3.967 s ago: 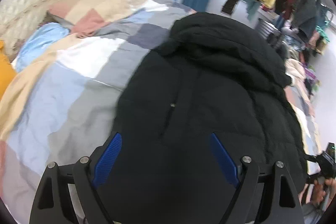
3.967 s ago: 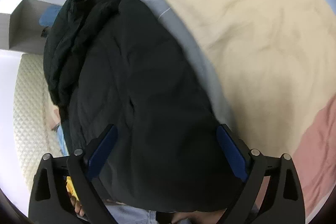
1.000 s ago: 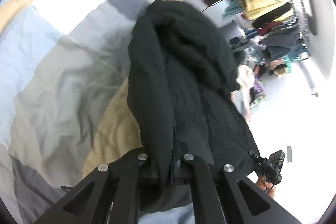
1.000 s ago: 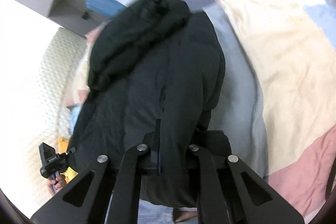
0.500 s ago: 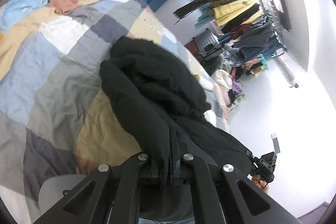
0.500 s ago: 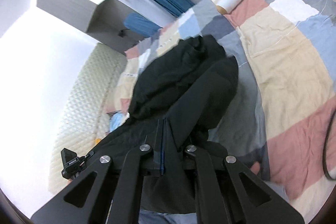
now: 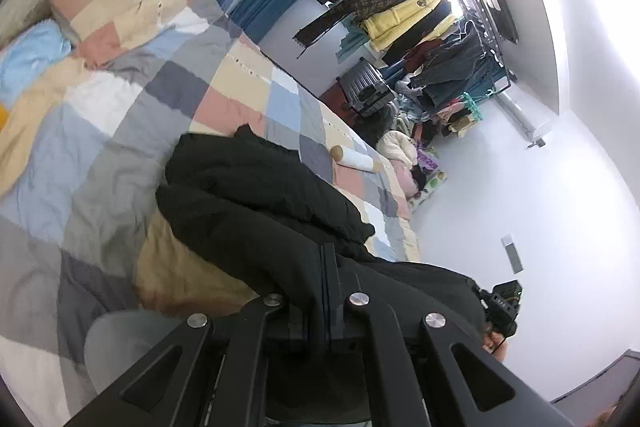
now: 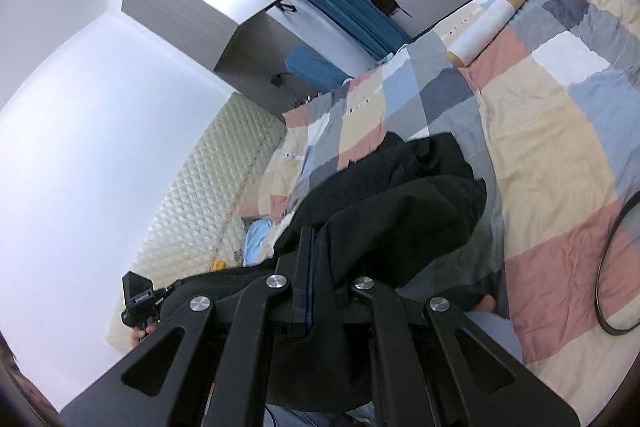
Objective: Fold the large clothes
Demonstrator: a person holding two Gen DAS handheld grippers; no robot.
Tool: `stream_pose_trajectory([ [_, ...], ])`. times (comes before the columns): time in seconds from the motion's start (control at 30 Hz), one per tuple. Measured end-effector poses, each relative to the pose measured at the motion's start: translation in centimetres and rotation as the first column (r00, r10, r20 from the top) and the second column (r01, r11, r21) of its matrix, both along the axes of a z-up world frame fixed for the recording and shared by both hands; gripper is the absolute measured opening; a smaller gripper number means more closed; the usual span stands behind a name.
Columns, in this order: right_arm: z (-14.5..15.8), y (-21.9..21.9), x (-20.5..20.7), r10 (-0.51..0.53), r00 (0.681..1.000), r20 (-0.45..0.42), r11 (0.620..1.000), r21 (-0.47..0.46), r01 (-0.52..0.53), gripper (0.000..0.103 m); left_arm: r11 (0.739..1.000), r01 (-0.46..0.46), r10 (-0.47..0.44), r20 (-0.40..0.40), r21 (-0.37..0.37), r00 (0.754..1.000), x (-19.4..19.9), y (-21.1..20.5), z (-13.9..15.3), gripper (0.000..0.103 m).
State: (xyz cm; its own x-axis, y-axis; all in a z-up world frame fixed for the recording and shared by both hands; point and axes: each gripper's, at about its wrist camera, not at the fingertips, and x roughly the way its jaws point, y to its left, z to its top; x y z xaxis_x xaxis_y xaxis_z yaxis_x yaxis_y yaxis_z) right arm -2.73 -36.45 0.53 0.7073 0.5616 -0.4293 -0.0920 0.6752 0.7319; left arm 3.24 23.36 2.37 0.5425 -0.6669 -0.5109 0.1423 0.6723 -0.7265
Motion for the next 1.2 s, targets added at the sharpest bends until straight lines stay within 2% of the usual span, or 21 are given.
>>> stream_pose_trajectory([
  [0.07, 0.3, -0.4, 1.6, -0.019, 1.000, -0.007, 1.000, 0.000, 0.019, 0.005, 1.000, -0.010, 0.010, 0.004, 0.014, 1.000, 1.6, -0.2, 0.6, 0.004],
  [0.23, 1.5, -1.1, 7.3, -0.076, 0.997, -0.023, 0.997, -0.015, 0.075, 0.005, 0.990, -0.080, 0.077, 0.031, 0.120, 0.997, 7.7, -1.8, 2.7, 0.004],
  [0.3, 1.9, -1.3, 10.3, -0.104, 0.994, -0.018, 0.993, -0.049, 0.103, 0.005, 0.981, -0.103, 0.095, 0.054, 0.164, 0.994, 10.1, -2.5, 3.3, 0.004],
  [0.37, 1.8, -1.6, 13.2, -0.129, 0.991, -0.024, 0.990, -0.053, 0.128, 0.005, 0.966, -0.127, 0.113, 0.075, 0.225, 0.991, 13.3, -3.7, 4.1, 0.004],
  [0.47, 1.5, -2.2, 17.3, -0.173, 0.984, -0.035, 0.984, -0.054, 0.171, 0.005, 0.947, -0.171, 0.154, 0.083, 0.272, 0.985, 17.4, -4.8, 4.3, 0.004],
  [0.53, 1.3, -2.2, 20.0, -0.210, 0.977, -0.032, 0.974, -0.095, 0.206, 0.005, 0.929, -0.195, 0.177, 0.085, 0.315, 0.981, 20.1, -5.7, 4.2, 0.004],
  [0.6, 0.7, -2.0, 22.4, -0.240, 0.970, -0.044, 0.964, -0.127, 0.233, 0.005, 0.898, -0.224, 0.206, 0.088, 0.378, 0.975, 23.2, -6.8, 3.7, 0.004],
  [0.7, -0.2, -1.8, 26.0, -0.268, 0.962, -0.060, 0.949, -0.186, 0.253, 0.005, 0.868, -0.245, 0.230, 0.089, 0.432, 0.969, 27.0, -7.9, 2.4, 0.005],
  [0.87, -3.1, -2.0, 31.3, -0.299, 0.949, -0.097, 0.925, -0.276, 0.263, 0.005, 0.799, -0.256, 0.246, 0.093, 0.544, 0.965, 33.2, -10.5, -0.9, 0.005],
  [1.03, -7.7, -1.8, 36.4, -0.327, 0.934, -0.144, 0.893, -0.370, 0.256, 0.005, 0.732, -0.228, 0.248, 0.060, 0.642, 0.967, 38.7, -12.6, -6.3, 0.006],
  [1.2, -13.7, -1.1, 40.3, -0.332, 0.923, -0.194, 0.861, -0.462, 0.212, 0.005, 0.693, -0.182, 0.241, 0.013, 0.697, 0.970, 42.9, -13.9, -12.0, 0.007],
])
